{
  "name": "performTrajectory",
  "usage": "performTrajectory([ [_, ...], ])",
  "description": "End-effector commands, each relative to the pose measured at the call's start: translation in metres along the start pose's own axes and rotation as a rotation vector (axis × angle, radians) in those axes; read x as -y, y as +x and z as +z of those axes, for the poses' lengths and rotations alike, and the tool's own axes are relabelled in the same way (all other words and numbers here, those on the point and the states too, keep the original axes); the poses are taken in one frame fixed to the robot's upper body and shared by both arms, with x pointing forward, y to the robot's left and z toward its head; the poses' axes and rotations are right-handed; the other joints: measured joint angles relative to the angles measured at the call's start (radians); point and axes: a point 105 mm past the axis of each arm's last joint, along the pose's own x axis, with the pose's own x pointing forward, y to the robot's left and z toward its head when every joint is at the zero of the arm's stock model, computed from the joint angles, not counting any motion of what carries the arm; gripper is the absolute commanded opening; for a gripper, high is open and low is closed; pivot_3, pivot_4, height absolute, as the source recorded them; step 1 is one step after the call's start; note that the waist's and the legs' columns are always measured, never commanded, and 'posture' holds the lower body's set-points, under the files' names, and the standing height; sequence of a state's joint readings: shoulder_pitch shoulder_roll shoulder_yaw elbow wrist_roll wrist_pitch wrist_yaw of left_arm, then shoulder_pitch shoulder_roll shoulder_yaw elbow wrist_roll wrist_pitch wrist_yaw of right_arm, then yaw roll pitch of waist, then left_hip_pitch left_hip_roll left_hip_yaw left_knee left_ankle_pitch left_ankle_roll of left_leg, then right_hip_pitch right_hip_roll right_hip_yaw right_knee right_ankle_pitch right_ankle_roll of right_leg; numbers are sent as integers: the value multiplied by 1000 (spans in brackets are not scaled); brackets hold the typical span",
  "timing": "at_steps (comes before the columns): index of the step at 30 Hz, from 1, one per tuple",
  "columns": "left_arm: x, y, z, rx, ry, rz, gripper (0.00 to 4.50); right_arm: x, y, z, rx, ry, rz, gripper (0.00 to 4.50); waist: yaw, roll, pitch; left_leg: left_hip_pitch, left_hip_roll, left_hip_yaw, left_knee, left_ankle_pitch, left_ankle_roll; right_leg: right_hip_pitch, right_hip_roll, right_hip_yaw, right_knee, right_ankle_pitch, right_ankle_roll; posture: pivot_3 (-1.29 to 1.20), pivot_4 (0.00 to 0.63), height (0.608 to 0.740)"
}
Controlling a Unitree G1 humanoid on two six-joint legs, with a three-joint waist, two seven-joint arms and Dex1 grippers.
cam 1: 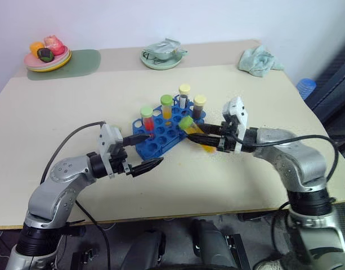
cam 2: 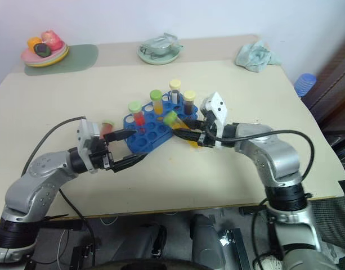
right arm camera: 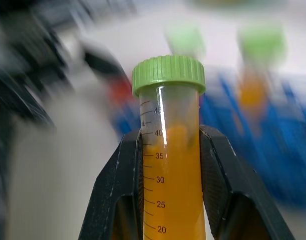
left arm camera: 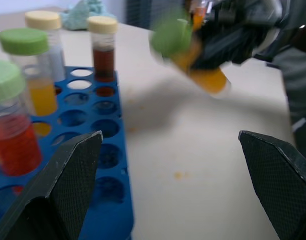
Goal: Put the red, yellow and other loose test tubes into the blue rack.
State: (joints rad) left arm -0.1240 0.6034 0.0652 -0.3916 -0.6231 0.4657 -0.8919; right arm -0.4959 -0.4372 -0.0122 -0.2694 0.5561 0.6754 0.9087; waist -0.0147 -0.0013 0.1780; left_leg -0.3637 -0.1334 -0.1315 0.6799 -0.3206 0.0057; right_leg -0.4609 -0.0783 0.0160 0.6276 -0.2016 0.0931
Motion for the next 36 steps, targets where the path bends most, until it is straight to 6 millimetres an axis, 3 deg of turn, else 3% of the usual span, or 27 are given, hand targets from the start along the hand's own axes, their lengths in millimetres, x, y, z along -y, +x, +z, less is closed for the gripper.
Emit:
performTrajectory([
  [1,-2,-11,4,13,9,6,4500,10,9,28,255,-44,-57,1121,2,0,0,0,0,0,0,0,0,0,0,0,0,0,0,0,150,740],
  [5,-1,-19,1,13,8,6,4500,24,29,29,421,-82,-148,1121,1,0,0,0,0,0,0,0,0,-1,0,0,0,0,0,0,150,740],
  [10,-5,-24,2,34,0,48,4500,33,49,12,509,-114,-197,1121,0,1,0,0,0,0,0,0,0,-1,1,0,0,0,0,0,150,740],
  [25,-7,-27,11,68,8,126,4500,57,68,-21,569,-64,-290,1121,-7,1,0,2,0,1,-1,1,-1,0,1,1,2,0,-1,0,150,740],
  [31,-4,-30,13,61,8,139,4500,50,64,-21,547,-103,-248,1121,-5,1,1,3,0,1,-1,0,-1,0,1,2,2,0,-1,0,150,740],
  [36,-4,-28,11,58,0,135,4500,24,39,-13,473,-147,-126,1121,3,1,1,2,0,1,-1,0,-1,0,1,2,1,0,-1,0,150,740],
])
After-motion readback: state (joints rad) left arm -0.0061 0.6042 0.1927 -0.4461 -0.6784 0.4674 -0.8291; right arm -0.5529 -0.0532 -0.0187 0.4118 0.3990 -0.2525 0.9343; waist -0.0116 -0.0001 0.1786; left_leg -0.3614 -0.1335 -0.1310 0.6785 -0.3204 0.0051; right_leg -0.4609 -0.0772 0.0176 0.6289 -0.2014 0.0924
